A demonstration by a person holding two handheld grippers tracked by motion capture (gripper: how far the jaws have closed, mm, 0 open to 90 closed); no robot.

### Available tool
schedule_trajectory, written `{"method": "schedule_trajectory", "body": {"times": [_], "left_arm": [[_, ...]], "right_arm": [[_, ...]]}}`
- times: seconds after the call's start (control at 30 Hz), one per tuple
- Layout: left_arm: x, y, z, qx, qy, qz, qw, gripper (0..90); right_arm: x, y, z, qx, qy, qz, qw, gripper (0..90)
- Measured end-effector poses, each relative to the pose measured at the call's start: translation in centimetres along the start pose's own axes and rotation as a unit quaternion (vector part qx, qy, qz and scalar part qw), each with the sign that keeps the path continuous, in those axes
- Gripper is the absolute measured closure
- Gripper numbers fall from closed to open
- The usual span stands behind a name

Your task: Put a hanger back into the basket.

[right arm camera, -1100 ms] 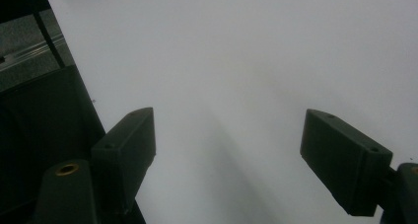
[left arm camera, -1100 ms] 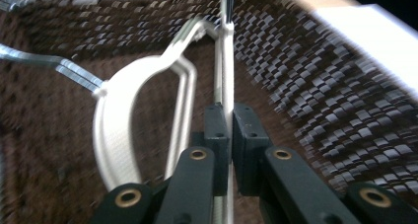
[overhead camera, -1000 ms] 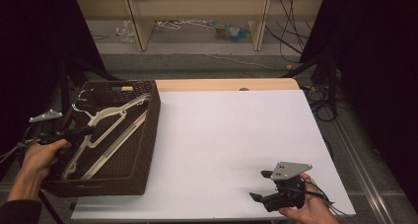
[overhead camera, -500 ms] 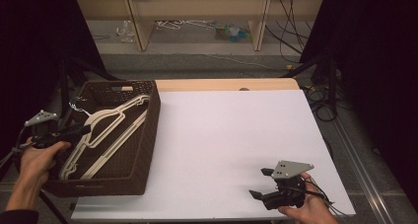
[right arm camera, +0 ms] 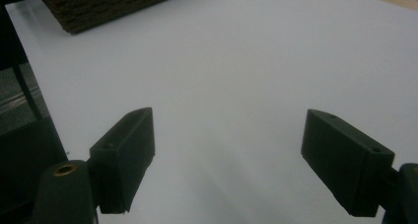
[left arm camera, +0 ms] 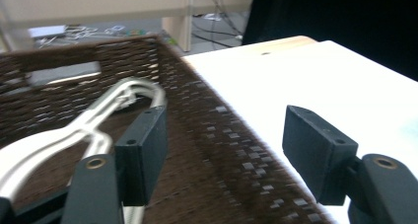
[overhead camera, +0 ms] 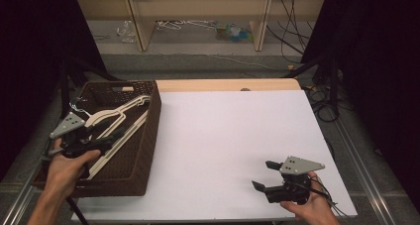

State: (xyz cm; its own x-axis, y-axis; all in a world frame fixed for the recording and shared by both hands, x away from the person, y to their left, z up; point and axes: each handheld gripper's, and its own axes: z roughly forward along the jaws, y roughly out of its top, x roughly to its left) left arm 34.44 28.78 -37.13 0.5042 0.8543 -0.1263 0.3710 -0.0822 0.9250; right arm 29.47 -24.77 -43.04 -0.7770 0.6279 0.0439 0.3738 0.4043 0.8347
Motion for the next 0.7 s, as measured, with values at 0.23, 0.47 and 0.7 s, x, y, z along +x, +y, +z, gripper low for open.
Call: {"method": "schedule_trajectory", "body": {"times": [0.23,0.47,0.7], "left_arm": [[-4.4,-0.1,1.1,-0.002,-0.043,0.022,0.9988,26.6],[-8.2,-1.3,1.9,-0.006,-0.068,0.047,0.9966,20.3],[-10.3,-2.5,1.8,-0.009,-0.084,0.064,0.9944,18.8]], "right_arm": [[-0.4,0.1,-0.5,-0.047,-0.01,0.009,0.9988,16.8],[-0.9,0.1,-1.1,-0.077,-0.026,0.025,0.9964,16.6],[-0.9,0.1,-1.5,-0.089,-0.042,0.02,0.9949,16.7]]}}
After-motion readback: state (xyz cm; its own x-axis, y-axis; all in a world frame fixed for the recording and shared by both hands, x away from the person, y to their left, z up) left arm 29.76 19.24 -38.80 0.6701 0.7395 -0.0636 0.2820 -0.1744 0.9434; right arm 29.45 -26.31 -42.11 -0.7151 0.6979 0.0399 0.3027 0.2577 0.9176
